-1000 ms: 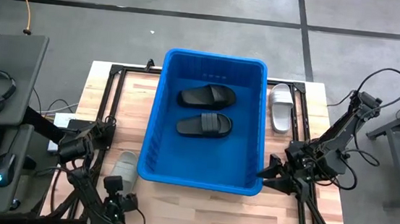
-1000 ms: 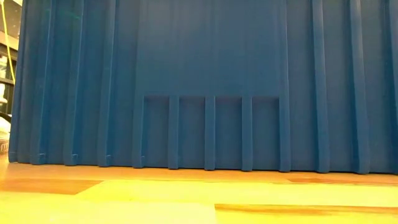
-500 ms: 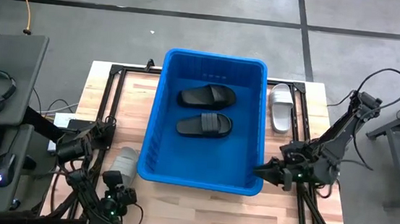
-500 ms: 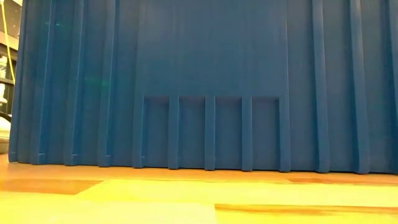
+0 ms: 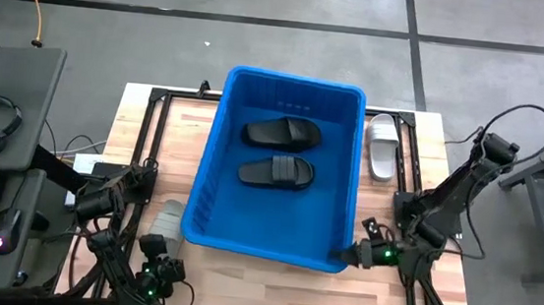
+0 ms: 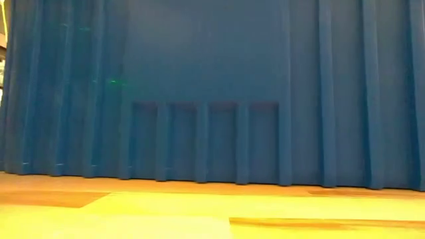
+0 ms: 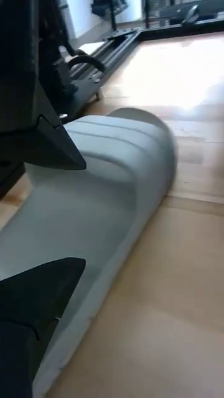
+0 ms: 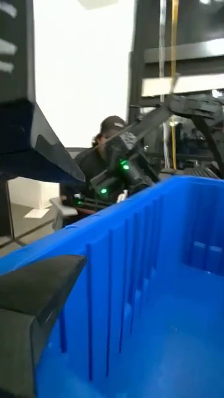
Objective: Pick and place slides into bin
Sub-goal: Put the gray slide into the blue container
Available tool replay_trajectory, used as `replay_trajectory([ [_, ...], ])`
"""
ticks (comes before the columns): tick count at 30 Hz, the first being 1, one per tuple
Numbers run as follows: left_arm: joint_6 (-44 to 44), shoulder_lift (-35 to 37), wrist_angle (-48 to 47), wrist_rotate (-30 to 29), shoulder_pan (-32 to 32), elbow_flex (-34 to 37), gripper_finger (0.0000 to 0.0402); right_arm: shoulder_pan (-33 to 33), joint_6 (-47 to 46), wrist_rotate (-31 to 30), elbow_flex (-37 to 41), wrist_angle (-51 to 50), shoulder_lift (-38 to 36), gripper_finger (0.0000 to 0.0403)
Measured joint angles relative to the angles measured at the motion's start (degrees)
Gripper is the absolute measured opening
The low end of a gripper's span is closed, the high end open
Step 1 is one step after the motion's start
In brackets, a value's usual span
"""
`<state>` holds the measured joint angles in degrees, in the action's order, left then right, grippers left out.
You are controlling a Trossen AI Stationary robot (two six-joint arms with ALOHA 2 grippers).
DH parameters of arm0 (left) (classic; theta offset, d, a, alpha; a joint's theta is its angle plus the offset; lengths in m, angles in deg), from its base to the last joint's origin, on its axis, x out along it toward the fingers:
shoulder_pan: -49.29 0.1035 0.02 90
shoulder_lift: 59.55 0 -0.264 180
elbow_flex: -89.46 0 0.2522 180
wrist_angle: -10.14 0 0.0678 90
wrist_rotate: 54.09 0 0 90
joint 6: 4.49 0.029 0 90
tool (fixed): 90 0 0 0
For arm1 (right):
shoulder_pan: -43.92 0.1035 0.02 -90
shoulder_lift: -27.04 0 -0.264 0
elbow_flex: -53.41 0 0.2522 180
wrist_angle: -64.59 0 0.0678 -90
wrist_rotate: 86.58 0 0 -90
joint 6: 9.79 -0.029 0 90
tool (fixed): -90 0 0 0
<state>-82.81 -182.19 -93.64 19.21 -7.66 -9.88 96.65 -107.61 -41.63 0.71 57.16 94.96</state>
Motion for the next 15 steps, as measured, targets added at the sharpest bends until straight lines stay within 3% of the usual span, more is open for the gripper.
replay_trajectory([
  [5,-0.1,0.04,0.0,-1.55,-1.33,0.02,0.0234,0.13,7.51,-0.43,0.3,4.39,-0.18,0.0193],
  [10,-0.24,0.04,-0.02,-1.14,-1.53,-1.11,0.0234,0.98,8.13,2.51,0.48,5.28,-1.59,0.0193],
  [15,2.02,0.04,0.01,-0.48,-2.13,-1.11,0.0234,3.69,8.79,0.65,0.48,7.9,-3.39,0.0193],
])
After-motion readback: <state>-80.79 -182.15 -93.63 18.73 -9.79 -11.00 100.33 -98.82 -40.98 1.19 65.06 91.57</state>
